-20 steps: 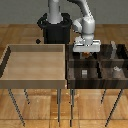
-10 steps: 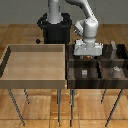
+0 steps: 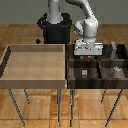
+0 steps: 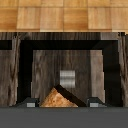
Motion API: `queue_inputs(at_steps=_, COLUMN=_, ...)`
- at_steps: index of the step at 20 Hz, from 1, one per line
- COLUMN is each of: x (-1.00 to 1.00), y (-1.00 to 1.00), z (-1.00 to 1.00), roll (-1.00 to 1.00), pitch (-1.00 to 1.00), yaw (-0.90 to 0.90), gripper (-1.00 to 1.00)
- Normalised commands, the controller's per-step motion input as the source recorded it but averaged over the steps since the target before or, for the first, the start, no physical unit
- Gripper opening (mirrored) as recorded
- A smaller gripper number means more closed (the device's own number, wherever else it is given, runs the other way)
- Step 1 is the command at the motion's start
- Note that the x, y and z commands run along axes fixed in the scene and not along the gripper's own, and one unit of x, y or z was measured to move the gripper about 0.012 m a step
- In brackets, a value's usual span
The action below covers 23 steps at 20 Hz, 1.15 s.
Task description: Place the loaf of bread into the appropriate compartment.
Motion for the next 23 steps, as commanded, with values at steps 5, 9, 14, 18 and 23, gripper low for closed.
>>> queue_inputs(at_steps=5, x=0.0, y=0.0, z=0.0, roll=0.0, pitch=0.0, yaw=0.0, gripper=1.0)
queue_inputs(at_steps=9, x=0.0, y=0.0, z=0.0, roll=0.0, pitch=0.0, yaw=0.0, gripper=1.0)
queue_inputs(at_steps=14, x=0.0, y=0.0, z=0.0, roll=0.0, pitch=0.0, yaw=0.0, gripper=1.0)
queue_inputs(at_steps=18, x=0.0, y=0.0, z=0.0, roll=0.0, pitch=0.0, yaw=0.0, gripper=1.0)
queue_inputs(at_steps=23, x=0.0, y=0.0, z=0.0, roll=0.0, pitch=0.0, yaw=0.0, gripper=1.0)
